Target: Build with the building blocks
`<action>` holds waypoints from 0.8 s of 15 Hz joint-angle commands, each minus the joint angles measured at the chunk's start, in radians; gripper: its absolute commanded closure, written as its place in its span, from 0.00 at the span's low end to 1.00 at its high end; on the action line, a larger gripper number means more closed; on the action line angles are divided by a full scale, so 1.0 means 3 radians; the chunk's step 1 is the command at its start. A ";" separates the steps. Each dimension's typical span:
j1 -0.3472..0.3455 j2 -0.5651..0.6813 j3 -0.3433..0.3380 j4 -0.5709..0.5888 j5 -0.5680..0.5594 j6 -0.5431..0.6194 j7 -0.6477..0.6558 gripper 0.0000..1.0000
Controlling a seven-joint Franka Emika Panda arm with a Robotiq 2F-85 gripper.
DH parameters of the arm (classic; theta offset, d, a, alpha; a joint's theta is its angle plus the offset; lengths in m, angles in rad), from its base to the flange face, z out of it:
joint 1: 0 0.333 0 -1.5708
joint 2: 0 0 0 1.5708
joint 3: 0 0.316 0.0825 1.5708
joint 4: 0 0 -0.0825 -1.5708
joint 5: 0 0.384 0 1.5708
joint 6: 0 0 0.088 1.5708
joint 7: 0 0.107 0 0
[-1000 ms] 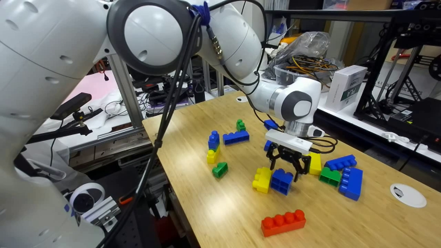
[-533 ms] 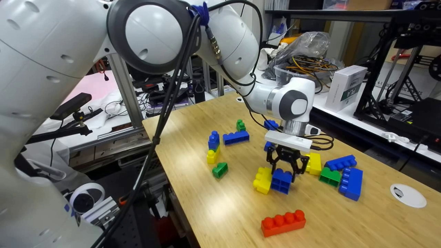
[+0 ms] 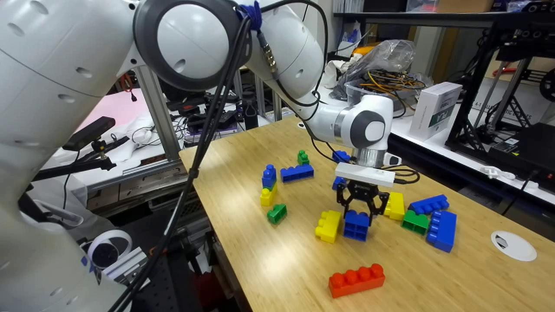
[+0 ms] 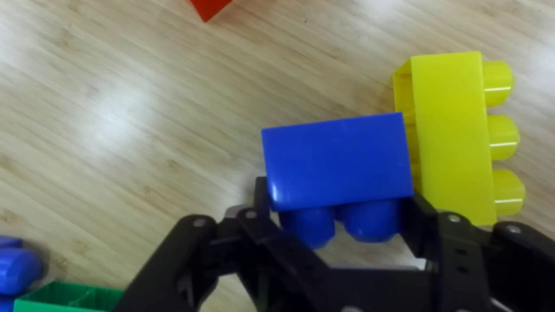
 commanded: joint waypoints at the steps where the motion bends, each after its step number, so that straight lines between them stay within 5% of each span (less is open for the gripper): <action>1: -0.0021 -0.0359 0.0103 -0.0355 -0.0078 0.0469 -0.0251 0.55; 7: -0.0277 -0.1013 0.0475 -0.0925 0.0198 0.1166 -0.1109 0.55; 12: -0.0978 -0.1003 0.0946 -0.1220 0.0837 0.1555 -0.2401 0.55</action>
